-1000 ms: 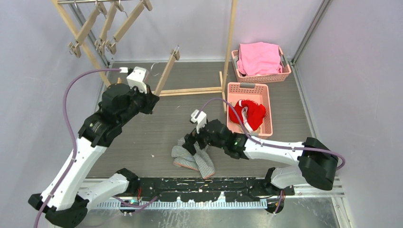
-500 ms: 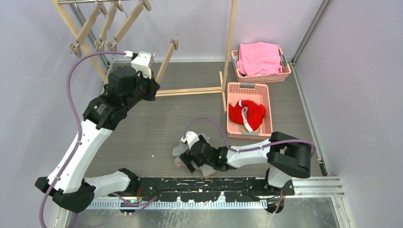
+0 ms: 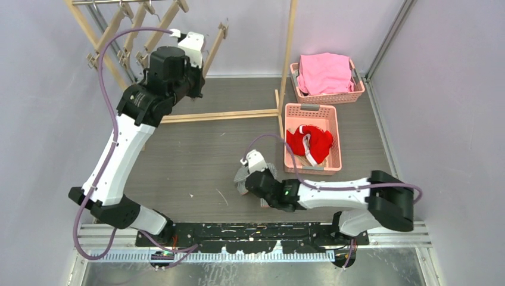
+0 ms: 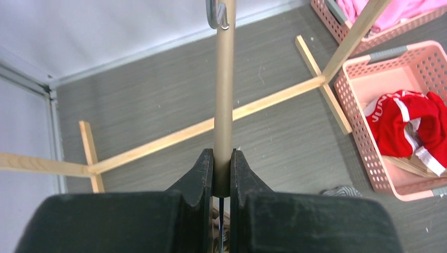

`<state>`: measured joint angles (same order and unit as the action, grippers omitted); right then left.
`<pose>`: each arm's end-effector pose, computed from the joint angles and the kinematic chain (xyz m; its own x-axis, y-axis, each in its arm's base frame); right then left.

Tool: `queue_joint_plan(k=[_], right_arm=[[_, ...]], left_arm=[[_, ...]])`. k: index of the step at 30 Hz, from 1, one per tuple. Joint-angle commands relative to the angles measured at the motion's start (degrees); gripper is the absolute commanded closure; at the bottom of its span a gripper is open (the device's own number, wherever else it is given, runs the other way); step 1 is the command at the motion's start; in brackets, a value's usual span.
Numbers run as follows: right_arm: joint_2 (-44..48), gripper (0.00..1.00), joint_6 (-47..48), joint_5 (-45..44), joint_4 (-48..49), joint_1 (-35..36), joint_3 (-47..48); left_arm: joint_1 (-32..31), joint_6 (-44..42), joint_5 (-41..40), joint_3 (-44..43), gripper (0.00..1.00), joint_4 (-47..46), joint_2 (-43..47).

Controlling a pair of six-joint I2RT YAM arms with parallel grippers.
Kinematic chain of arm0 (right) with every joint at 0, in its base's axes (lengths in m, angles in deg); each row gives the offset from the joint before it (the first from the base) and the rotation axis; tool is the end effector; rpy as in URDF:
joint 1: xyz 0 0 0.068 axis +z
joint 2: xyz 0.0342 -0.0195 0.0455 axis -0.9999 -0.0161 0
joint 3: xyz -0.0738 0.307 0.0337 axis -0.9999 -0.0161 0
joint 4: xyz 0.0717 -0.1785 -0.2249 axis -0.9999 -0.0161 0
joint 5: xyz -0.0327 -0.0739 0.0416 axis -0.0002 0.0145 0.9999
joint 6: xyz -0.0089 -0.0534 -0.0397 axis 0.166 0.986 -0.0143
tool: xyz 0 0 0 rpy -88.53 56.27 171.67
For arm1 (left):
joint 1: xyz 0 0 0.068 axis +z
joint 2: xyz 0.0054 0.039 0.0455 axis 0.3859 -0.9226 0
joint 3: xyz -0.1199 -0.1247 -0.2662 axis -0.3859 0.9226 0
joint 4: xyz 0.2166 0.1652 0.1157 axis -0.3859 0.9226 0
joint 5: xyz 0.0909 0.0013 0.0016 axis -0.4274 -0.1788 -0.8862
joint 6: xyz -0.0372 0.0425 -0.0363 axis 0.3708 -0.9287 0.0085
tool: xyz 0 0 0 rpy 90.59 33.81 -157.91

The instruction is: Remove the underwear clipped to the hanger

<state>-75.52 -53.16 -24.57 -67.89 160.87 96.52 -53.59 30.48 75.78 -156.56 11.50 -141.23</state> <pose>0.1248 0.2808 0.1899 -0.4281 -0.4361 -0.7916 -0.5423 0.8246 -0.1610 0.2777 -0.1518 0.5509 -0.3562 0.1757 -0.9177 0.3095 0.9489 0.0616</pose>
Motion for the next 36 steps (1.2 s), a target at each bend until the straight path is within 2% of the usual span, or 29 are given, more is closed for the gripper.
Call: queue_joint_plan(k=[1, 5, 10, 18, 26, 36], right_arm=[[10.06, 0.99, 3.16, -16.03, -4.3, -3.65, 6.14], [17.78, 0.99, 4.65, -14.12, -3.96, -14.15, 6.21], [23.46, 0.99, 8.61, -8.85, -1.07, -27.73, 5.85], [19.17, 0.99, 12.83, -3.11, 4.01, -39.35, 8.12], [8.1, 0.99, 9.97, 2.3, 9.47, -44.68, 5.79], [-8.71, 0.98, 5.39, 4.02, 8.45, -45.16, 6.53]], left_arm=[[0.72, -3.37, -1.61, -10.44, 1.0, 3.05, -3.09], [2.99, -2.48, 2.35, -14.74, 1.0, 4.97, -6.2], [4.4, -2.24, 3.4, -15.05, 1.0, 4.73, -7.81], [5.03, -2.24, 4.41, -15.57, 1.0, 4.34, -9.01], [5.61, -2.7, 4.62, -18.53, 1.0, 4.2, -10.11], [7.84, -1.0, 7.74, -23.67, 1.0, 3.63, -12.68]])
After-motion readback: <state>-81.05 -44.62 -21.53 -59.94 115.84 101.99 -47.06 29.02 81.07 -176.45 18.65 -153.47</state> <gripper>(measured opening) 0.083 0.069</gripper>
